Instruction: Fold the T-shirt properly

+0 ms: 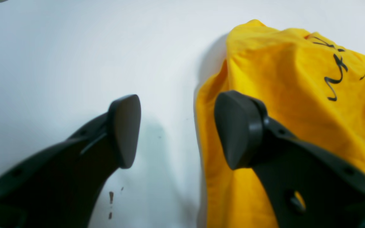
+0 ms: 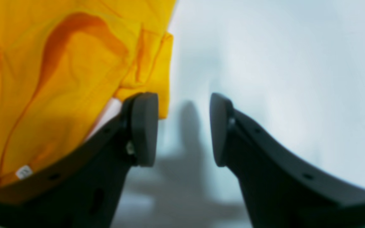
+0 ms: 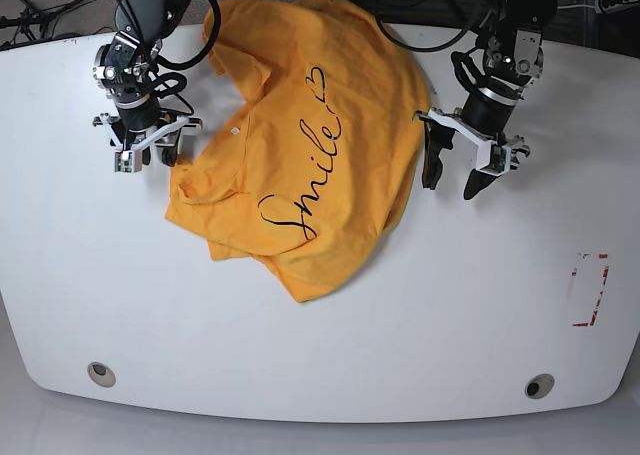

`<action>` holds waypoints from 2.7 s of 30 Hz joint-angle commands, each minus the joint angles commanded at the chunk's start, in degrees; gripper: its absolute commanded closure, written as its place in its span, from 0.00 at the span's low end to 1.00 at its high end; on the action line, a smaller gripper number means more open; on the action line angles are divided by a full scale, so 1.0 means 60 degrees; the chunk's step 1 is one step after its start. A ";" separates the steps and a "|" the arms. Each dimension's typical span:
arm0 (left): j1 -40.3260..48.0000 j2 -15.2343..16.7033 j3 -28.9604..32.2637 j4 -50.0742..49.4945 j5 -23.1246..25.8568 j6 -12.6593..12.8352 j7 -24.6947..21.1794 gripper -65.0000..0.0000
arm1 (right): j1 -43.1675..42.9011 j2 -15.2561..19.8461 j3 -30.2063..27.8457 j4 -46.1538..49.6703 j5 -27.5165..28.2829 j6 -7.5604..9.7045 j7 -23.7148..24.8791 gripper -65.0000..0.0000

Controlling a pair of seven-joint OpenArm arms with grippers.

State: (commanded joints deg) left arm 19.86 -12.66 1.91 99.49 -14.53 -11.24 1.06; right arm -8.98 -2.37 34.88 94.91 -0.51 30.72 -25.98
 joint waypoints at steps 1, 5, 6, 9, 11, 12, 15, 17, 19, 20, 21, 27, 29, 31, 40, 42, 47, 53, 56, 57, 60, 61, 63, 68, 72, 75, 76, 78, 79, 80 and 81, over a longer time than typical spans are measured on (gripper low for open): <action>0.0013 -0.0095 0.0004 -0.0010 -0.0013 -0.0001 -0.0022 0.43 | -0.0010 -0.0015 -0.0039 0.0008 0.0021 0.0008 -0.0051 0.49; 0.0030 -0.0290 -0.0007 0.0001 -0.0032 -0.0005 -0.0026 0.43 | -0.0075 -0.0051 -0.0290 0.0040 0.0060 0.0053 -0.0152 0.39; 0.0038 -0.0329 -0.0016 0.0011 -0.0038 -0.0011 -0.0025 0.43 | -0.0100 -0.0064 -0.0374 0.0050 0.0069 0.0073 -0.0168 0.37; 0.0020 -0.0422 -0.0032 0.0038 -0.0049 -0.0011 -0.0011 0.43 | -0.0154 -0.0083 -0.0670 0.0045 0.0109 0.0167 -0.0262 0.35; 0.0017 -0.0467 -0.0051 0.0056 -0.0053 -0.0013 -0.0024 0.43 | -0.0193 -0.0105 -0.0876 0.0039 0.0154 0.0256 -0.0343 0.35; 0.0020 -0.0484 -0.0059 0.0069 -0.0056 -0.0013 -0.0028 0.43 | -0.0212 -0.0117 -0.0978 0.0032 0.0177 0.0305 -0.0379 0.35; 0.0036 -0.0432 0.0019 0.0019 -0.0051 -0.0030 -0.0039 0.42 | -0.0195 -0.0164 -0.1376 -0.0065 0.0234 0.0447 -0.0413 0.35; 0.0028 -0.0427 0.0049 0.0006 -0.0054 -0.0029 -0.0044 0.42 | -0.0187 -0.0167 -0.1419 -0.0074 0.0242 0.0451 -0.0408 0.37; 0.0019 -0.0409 0.0110 -0.0012 -0.0058 -0.0023 -0.0055 0.42 | -0.0178 -0.0171 -0.1409 -0.0082 0.0235 0.0428 -0.0375 0.39; 0.0016 -0.0397 0.0146 -0.0019 -0.0057 -0.0019 -0.0062 0.42 | -0.0173 -0.0174 -0.1390 -0.0087 0.0229 0.0414 -0.0354 0.41; 0.0005 -0.0380 0.0191 -0.0028 -0.0059 -0.0013 -0.0062 0.42 | -0.0166 -0.0177 -0.1346 -0.0087 0.0213 0.0397 -0.0323 0.44; -0.0051 -0.0330 0.0264 -0.0033 -0.0051 -0.0137 0.0078 0.43 | -0.0092 -0.0136 -0.1013 -0.0093 0.0148 0.0264 -0.0136 0.81; -0.0073 -0.0323 0.0275 -0.0037 -0.0054 -0.0236 0.0133 0.43 | -0.0098 -0.0131 -0.1003 -0.0084 0.0150 0.0260 -0.0129 0.86; -0.0087 -0.0307 0.0249 -0.0042 -0.0071 -0.0474 0.0191 0.43 | -0.0090 -0.0130 -0.1004 -0.0088 0.0148 0.0268 -0.0116 0.87; -0.0036 -0.0294 0.0010 0.0038 -0.0040 -0.1742 0.0861 0.56 | 0.0080 -0.0173 -0.1001 -0.0030 0.0274 0.0301 -0.0262 0.70; -0.0041 -0.0305 -0.0004 0.0029 -0.0019 -0.1691 0.0910 0.55 | 0.0069 -0.0162 -0.1003 -0.0030 0.0267 0.0290 -0.0277 0.72; -0.0070 -0.0331 0.0093 -0.0085 0.0012 -0.1550 0.1058 0.49 | 0.0137 -0.0116 -0.1041 -0.0042 0.0242 0.0293 -0.0319 0.82; -0.0139 -0.0372 0.0300 -0.0236 -0.0031 -0.1562 0.1169 0.46 | 0.0252 -0.0109 -0.1063 -0.0092 0.0244 0.0313 -0.0441 0.95; -0.0188 -0.0405 0.0395 -0.0306 -0.0059 -0.1580 0.1216 0.45 | 0.0248 -0.0139 -0.1084 -0.0117 0.0250 0.0314 -0.0472 0.99; -0.0200 -0.0418 0.0425 -0.0334 -0.0069 -0.1601 0.1229 0.45 | 0.0246 -0.0148 -0.1106 -0.0127 0.0255 0.0308 -0.0474 0.99; -0.0145 -0.0399 0.0432 -0.0277 -0.0100 -0.1683 0.1402 0.42 | 0.0157 -0.0185 -0.1183 -0.0140 0.0241 0.0243 -0.0558 1.00; -0.0148 -0.0402 0.0439 -0.0286 -0.0108 -0.1688 0.1461 0.42 | 0.0151 -0.0182 -0.1189 -0.0105 0.0238 0.0243 -0.0583 1.00; -0.0151 -0.0407 0.0450 -0.0281 -0.0124 -0.1719 0.1583 0.42 | 0.0133 -0.0180 -0.1191 -0.0025 0.0233 0.0245 -0.0644 1.00; -0.0100 -0.0416 0.0449 -0.0210 -0.0150 -0.1850 0.1954 0.42 | 0.0056 -0.0175 -0.1169 0.0291 0.0215 0.0265 -0.0851 1.00; 0.0114 -0.0390 0.0384 0.0190 -0.0147 -0.1842 0.2325 0.41 | -0.0018 -0.0159 -0.1263 0.0606 0.0182 0.0281 -0.1035 1.00; 0.0163 -0.0377 0.0362 0.0278 -0.0142 -0.1822 0.2461 0.42 | -0.0055 -0.0158 -0.1275 0.0673 0.0178 0.0277 -0.1070 1.00; 0.0177 -0.0366 0.0345 0.0294 -0.0135 -0.1816 0.2492 0.42 | -0.0058 -0.0158 -0.1286 0.0683 0.0178 0.0267 -0.1086 1.00; 0.0184 -0.0334 0.0302 0.0298 -0.0118 -0.1812 0.2576 0.42 | -0.0047 -0.0162 -0.1290 0.0670 0.0170 0.0264 -0.1095 1.00; 0.0175 -0.0309 0.0277 0.0280 -0.0112 -0.1804 0.2611 0.42 | -0.0040 -0.0163 -0.1296 0.0646 0.0169 0.0256 -0.1095 1.00; 0.0166 -0.0284 0.0253 0.0262 -0.0106 -0.1797 0.2646 0.42 | -0.0034 -0.0165 -0.1303 0.0623 0.0168 0.0248 -0.1096 1.00; 0.0148 -0.0248 0.0227 0.0219 -0.0101 -0.1792 0.2684 0.42 | -0.0013 -0.0166 -0.1308 0.0589 0.0159 0.0243 -0.1095 1.00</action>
State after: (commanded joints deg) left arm 20.75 -14.15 3.27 100.80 -15.14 -21.99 17.16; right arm -9.06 -3.37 27.03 98.45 0.44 32.18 -32.55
